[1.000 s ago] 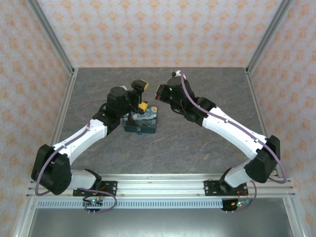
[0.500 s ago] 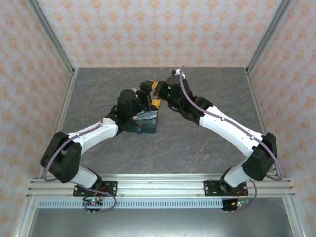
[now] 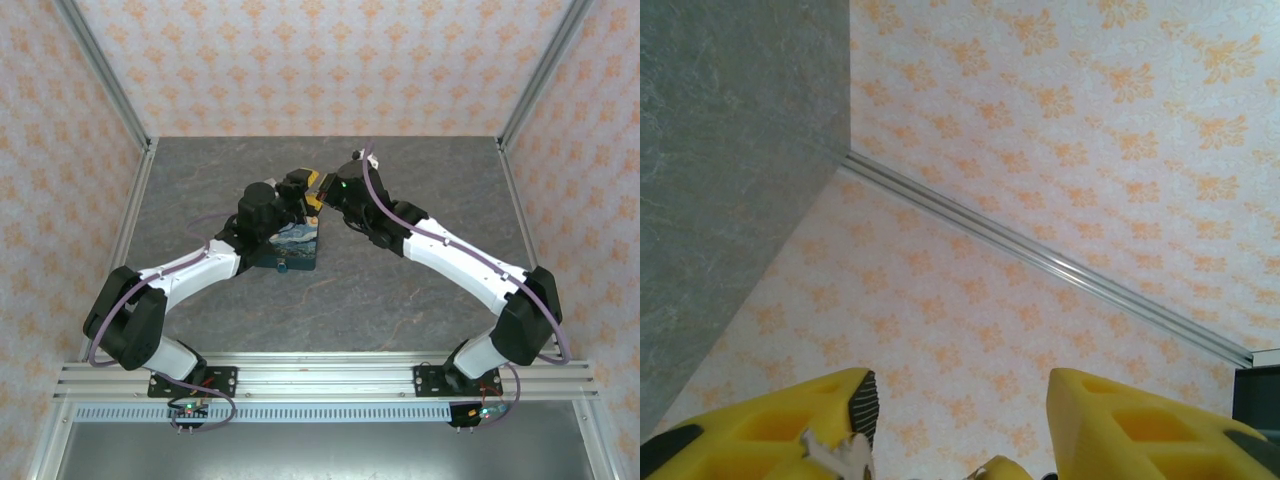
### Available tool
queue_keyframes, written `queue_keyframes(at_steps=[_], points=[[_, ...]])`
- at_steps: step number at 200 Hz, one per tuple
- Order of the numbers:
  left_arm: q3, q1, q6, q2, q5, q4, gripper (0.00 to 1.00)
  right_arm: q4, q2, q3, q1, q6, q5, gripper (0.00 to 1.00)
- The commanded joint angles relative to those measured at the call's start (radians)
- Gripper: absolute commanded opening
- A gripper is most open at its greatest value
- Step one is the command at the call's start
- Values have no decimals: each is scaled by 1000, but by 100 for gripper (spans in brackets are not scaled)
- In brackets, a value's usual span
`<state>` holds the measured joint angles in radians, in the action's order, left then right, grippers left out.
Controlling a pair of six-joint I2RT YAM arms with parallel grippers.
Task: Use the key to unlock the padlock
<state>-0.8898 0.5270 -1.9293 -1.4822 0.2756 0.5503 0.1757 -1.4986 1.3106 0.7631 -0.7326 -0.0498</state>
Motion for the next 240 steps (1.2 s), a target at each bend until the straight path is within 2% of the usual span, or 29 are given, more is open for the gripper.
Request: queue_keyframes(at_steps=[1, 85, 154, 175, 220, 238, 240], points=[[16, 9, 25, 11, -26, -1, 47, -36, 50, -13, -5, -7, -25, 0], [27, 10, 52, -4, -37, -15, 46, -50, 65, -33, -11, -14, 2, 0], [17, 14, 64, -16, -39, -26, 34, -58, 65, -50, -11, -18, 2, 0], [23, 14, 65, -15, -42, -31, 27, -58, 68, -57, -13, -18, -1, 0], [25, 15, 74, -15, -47, -61, 0, -72, 88, -94, -25, -32, -2, 0], [22, 15, 93, -15, -51, -79, 0, -69, 110, -125, -27, -43, -16, 0], [20, 16, 97, -15, -52, -82, 0, -68, 114, -130, -28, -45, -19, 2]])
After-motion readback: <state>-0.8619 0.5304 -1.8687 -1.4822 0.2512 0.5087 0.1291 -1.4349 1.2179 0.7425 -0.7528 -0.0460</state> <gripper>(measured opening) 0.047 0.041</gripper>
